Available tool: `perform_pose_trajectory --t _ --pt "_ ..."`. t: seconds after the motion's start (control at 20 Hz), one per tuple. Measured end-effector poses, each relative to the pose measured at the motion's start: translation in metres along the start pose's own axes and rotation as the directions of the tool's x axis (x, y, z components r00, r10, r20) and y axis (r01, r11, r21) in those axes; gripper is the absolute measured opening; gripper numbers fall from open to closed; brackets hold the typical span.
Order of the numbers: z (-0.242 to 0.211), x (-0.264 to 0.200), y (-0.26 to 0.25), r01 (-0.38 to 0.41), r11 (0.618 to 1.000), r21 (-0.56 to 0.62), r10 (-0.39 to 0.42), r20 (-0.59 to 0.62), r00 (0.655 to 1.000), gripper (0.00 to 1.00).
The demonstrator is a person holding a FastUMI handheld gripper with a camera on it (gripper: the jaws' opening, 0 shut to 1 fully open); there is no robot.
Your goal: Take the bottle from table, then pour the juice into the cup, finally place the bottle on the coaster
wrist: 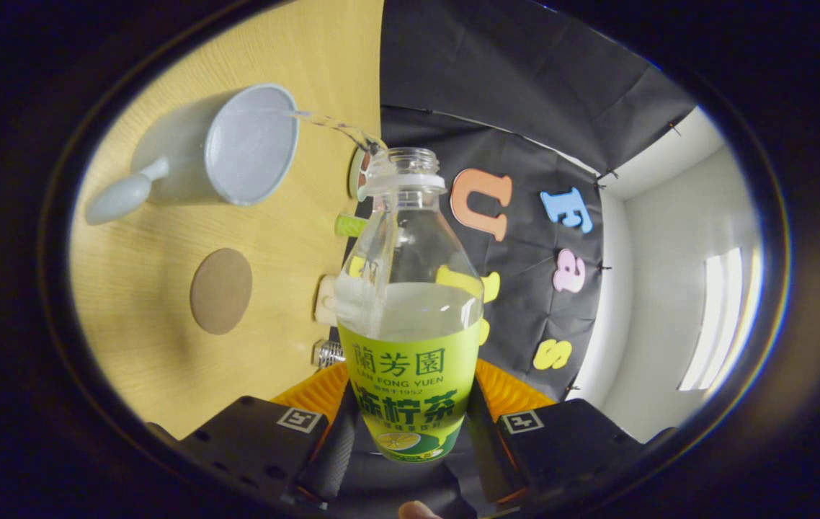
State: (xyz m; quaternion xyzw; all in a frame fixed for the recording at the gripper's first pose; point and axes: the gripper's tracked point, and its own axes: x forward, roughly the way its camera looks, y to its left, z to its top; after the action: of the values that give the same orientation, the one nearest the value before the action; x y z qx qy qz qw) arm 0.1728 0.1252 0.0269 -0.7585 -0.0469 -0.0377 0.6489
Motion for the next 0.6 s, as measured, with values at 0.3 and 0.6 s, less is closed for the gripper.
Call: perform_pose_trajectory --t 0.3,0.6 --pt "0.003 0.002 -0.006 0.012 1.000 -0.025 -0.012 0.001 1.000 0.76" --pt "0.003 0.007 -0.021 0.033 0.998 -0.048 -0.033 0.000 0.999 0.76"
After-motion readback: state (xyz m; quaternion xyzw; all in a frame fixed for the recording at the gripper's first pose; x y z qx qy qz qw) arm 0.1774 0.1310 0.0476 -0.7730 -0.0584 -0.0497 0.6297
